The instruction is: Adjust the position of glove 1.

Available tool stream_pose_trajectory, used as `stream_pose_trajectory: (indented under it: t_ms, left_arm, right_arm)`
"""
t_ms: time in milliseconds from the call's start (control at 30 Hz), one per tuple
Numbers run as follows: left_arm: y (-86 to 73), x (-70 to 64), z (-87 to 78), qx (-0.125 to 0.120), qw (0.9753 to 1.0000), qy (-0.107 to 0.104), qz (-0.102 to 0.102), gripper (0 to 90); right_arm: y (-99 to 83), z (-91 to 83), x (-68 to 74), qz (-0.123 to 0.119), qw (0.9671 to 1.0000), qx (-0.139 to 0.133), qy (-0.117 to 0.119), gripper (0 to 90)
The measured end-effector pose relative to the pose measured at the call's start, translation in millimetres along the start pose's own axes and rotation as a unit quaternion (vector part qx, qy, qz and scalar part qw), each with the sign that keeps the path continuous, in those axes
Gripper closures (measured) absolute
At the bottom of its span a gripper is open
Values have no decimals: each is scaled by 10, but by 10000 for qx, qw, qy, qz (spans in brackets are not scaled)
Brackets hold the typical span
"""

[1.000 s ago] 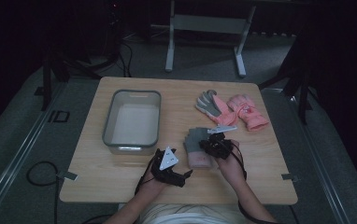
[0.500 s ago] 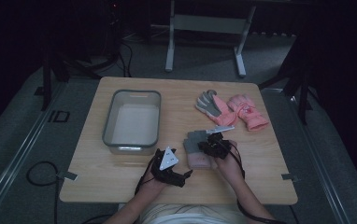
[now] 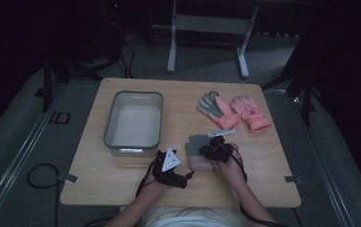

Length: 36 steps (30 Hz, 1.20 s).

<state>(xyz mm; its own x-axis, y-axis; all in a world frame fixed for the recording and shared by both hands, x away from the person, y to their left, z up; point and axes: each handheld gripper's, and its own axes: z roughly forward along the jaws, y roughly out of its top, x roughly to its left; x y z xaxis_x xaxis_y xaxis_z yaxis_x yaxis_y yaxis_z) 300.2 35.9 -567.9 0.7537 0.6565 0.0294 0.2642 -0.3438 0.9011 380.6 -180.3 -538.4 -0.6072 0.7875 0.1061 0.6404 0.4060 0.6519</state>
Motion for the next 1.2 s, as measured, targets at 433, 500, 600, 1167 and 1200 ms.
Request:
stream_pose_trajectory:
  t_ms: [433,500,600,1167,1200]
  left_arm:
    - [111,-176,7,-447,9973,-86,575,19]
    - [166,-159,27,-307,9983,-223,436,39]
    - [278,-152,79,145,9967,-684,412,74]
    - [337,-275,499,1088,9667,-420,2280,325]
    - [326,-282,511,1111,9645,-353,2369,342]
  right_arm:
    - [86,-445,-147,0,9996,-276,45,521]
    - [109,-505,-188,-12,9995,-308,32,532]
    - [118,-536,-232,25,9995,-327,47,555]
    - [224,-253,-502,483,9986,-192,-5,573]
    - [227,-232,-515,530,9985,-166,-21,562]
